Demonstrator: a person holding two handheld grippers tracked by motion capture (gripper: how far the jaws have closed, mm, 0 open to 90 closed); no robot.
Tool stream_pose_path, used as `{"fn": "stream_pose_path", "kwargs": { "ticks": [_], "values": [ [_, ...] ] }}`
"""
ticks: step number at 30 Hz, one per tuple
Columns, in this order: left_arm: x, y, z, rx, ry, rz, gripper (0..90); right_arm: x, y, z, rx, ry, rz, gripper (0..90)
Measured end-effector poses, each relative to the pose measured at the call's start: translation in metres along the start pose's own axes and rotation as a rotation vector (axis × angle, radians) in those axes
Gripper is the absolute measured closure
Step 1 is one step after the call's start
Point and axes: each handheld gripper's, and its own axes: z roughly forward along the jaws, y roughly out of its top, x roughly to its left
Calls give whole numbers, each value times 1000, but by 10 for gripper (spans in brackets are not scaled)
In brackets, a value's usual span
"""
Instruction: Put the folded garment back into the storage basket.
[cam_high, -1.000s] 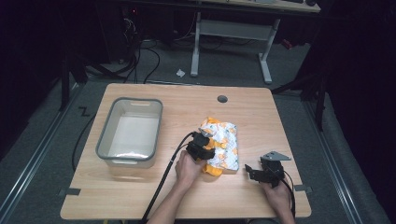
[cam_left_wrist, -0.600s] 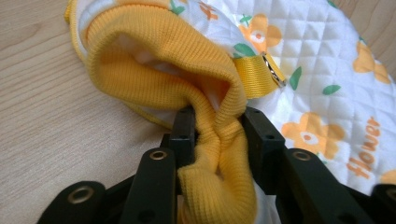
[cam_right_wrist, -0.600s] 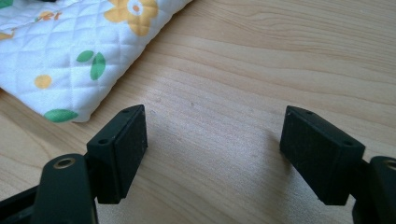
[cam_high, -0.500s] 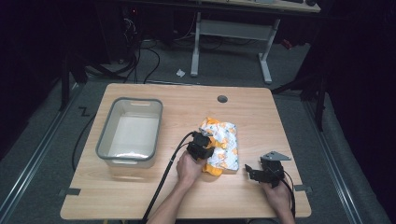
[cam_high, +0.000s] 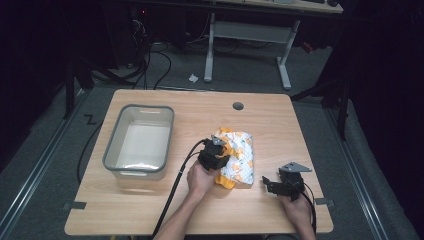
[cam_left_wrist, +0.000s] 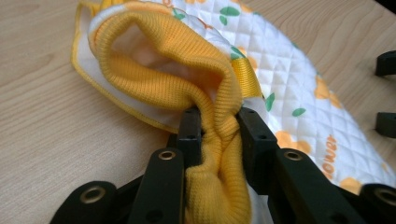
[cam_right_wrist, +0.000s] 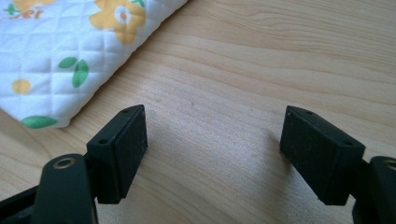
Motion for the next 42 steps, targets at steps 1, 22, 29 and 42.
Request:
{"fn": "stream_pose_path", "kwargs": {
  "ticks": [1,22,29,42],
  "values": [
    [0,1,-2,-5,-3,2,729,0,0,0,-1,-1,0,235],
    [4,6,-43,-98,-56,8,731,0,0,0,-1,1,-2,235],
    [8,7,-55,-126,-57,12,733,0,0,0,0,1,-1,235],
    [16,6,-73,-142,-61,10,734,0,0,0,-1,1,-2,235]
  ]
}}
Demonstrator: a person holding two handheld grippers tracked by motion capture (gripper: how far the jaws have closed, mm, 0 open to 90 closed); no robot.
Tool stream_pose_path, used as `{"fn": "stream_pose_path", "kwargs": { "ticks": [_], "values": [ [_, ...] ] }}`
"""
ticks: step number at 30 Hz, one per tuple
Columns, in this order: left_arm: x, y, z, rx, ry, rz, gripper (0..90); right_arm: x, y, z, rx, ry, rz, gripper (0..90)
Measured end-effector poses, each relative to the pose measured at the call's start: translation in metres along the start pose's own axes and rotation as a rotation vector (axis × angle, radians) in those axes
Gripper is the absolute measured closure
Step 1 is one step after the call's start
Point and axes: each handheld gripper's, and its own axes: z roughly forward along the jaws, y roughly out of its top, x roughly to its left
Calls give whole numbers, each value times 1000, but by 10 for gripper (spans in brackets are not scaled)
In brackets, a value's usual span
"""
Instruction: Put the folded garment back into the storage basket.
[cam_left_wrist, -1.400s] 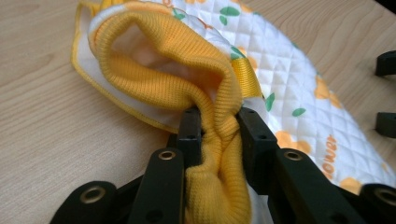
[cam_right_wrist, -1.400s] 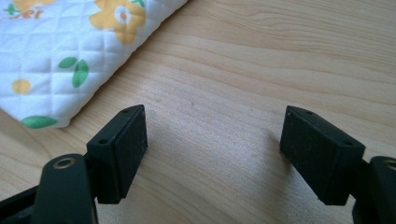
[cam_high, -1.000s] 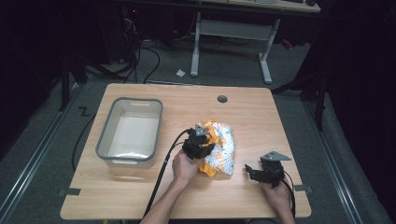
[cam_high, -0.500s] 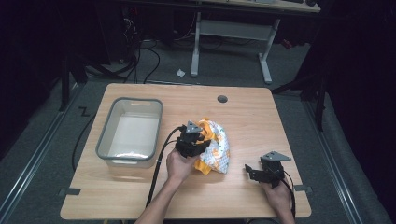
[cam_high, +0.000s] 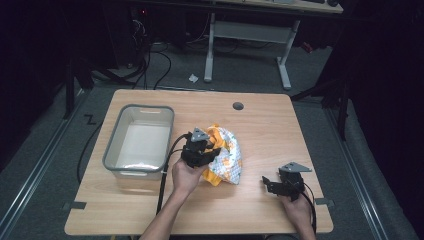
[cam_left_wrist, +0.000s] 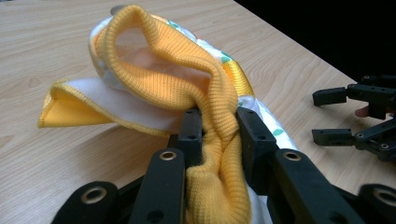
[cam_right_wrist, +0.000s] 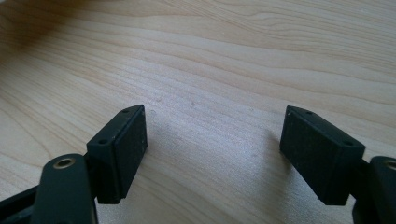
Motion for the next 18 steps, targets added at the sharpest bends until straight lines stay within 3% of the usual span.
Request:
{"fn": "stream_pose_path", "kwargs": {
  "ticks": [7,15,18],
  "values": [
    [1,5,-9,-5,5,15,734,0,0,0,1,-1,1,235],
    [12,8,-24,-38,6,-16,734,0,0,0,1,-1,1,234],
    [12,10,-27,-30,27,10,734,0,0,0,1,-1,1,234]
  ]
}}
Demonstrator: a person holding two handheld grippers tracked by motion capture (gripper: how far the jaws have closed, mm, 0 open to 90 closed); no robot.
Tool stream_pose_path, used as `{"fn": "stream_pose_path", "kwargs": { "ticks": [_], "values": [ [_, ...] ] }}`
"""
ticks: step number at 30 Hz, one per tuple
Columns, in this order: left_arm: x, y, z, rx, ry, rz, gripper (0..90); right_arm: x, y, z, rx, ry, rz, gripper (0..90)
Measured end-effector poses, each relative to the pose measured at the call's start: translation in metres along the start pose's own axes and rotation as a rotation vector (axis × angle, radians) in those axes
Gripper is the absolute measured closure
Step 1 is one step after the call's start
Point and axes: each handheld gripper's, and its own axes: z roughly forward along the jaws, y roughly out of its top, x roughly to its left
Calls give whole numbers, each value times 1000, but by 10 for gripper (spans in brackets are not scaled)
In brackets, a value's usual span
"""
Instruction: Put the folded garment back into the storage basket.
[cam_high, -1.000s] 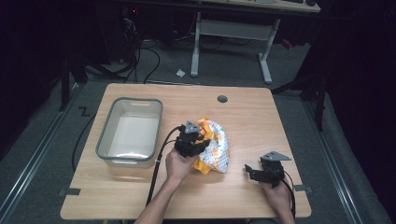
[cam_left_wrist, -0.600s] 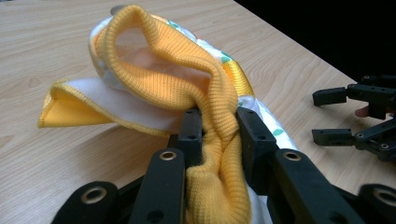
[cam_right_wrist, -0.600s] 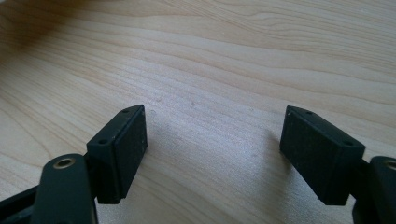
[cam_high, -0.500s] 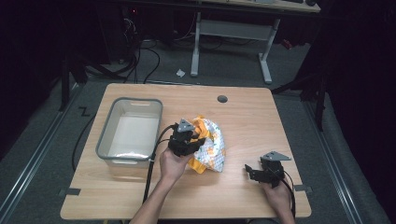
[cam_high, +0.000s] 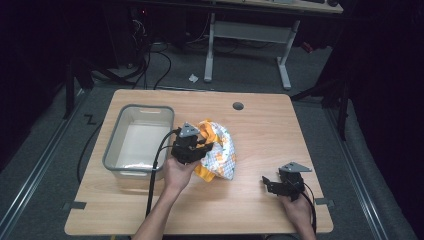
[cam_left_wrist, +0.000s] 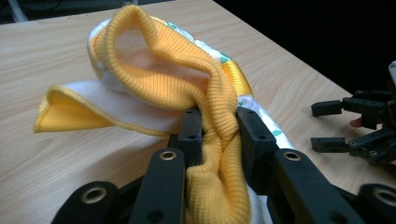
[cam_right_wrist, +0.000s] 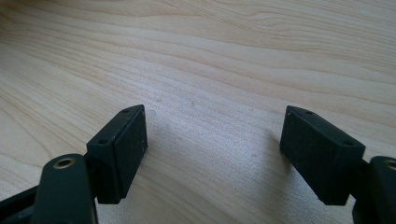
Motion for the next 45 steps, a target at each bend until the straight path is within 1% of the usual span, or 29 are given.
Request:
{"fn": "stream_pose_path", "kwargs": {
  "ticks": [1,4,7,13,20,23,26,28,31,34,40,45],
  "values": [
    [0,2,-2,0,6,12,734,0,0,0,0,0,0,235],
    [0,4,-4,-1,5,16,734,0,0,0,0,0,0,235],
    [4,4,-7,-10,-2,4,734,0,0,0,0,0,1,235],
    [9,5,-16,-20,10,0,734,0,0,0,0,0,0,235],
    [15,10,-29,-44,26,-2,734,0,0,0,0,0,0,235],
    [17,12,-34,-50,33,4,734,0,0,0,0,0,0,235],
    [21,12,-39,-60,34,-9,734,0,0,0,0,0,0,235],
    [23,13,-41,-62,36,-10,734,0,0,0,0,0,0,235],
    [25,13,-45,-70,49,-13,734,0,0,0,0,0,0,235],
    [26,15,-50,-70,75,2,734,0,0,0,-1,1,-2,235],
    [31,15,-57,-75,83,2,735,0,0,0,0,0,0,235],
    [37,15,-66,-92,88,-10,735,0,0,0,0,0,0,235]
  ]
}}
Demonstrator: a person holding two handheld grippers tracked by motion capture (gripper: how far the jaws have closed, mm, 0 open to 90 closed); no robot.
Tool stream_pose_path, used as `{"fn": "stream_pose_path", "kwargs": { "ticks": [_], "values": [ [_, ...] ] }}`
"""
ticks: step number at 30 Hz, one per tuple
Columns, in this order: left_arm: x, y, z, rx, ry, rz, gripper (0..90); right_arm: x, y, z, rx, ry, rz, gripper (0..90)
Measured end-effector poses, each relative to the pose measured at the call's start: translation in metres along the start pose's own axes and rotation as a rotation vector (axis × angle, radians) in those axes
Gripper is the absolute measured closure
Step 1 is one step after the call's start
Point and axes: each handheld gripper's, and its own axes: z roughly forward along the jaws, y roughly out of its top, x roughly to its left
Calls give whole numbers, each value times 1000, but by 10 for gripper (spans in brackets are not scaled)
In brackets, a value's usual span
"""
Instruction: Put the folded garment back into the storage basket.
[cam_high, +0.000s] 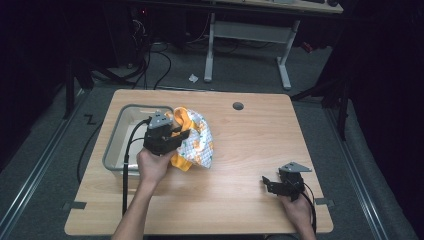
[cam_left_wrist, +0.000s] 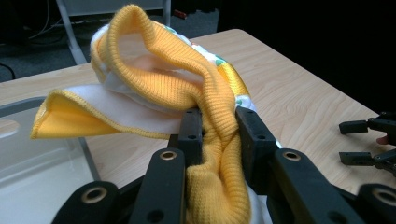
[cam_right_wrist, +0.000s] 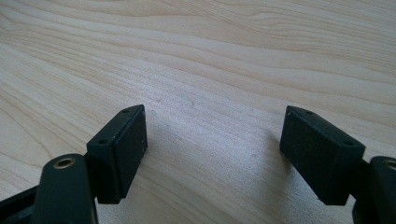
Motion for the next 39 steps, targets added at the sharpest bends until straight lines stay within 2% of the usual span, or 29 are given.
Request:
{"fn": "stream_pose_path", "kwargs": {
  "ticks": [11,16,19,29,39],
  "values": [
    [16,1,-15,-18,23,-22,746,0,0,0,0,0,0,235],
    [21,1,-19,-18,31,-15,769,0,0,0,-1,-1,0,235],
    [25,1,-22,-17,49,-8,777,0,0,0,0,0,0,235],
    [40,4,-40,-40,79,-26,783,0,0,0,-1,-1,1,235],
    [54,3,-48,-44,93,-33,783,0,0,0,-1,-2,1,235]
  ]
}}
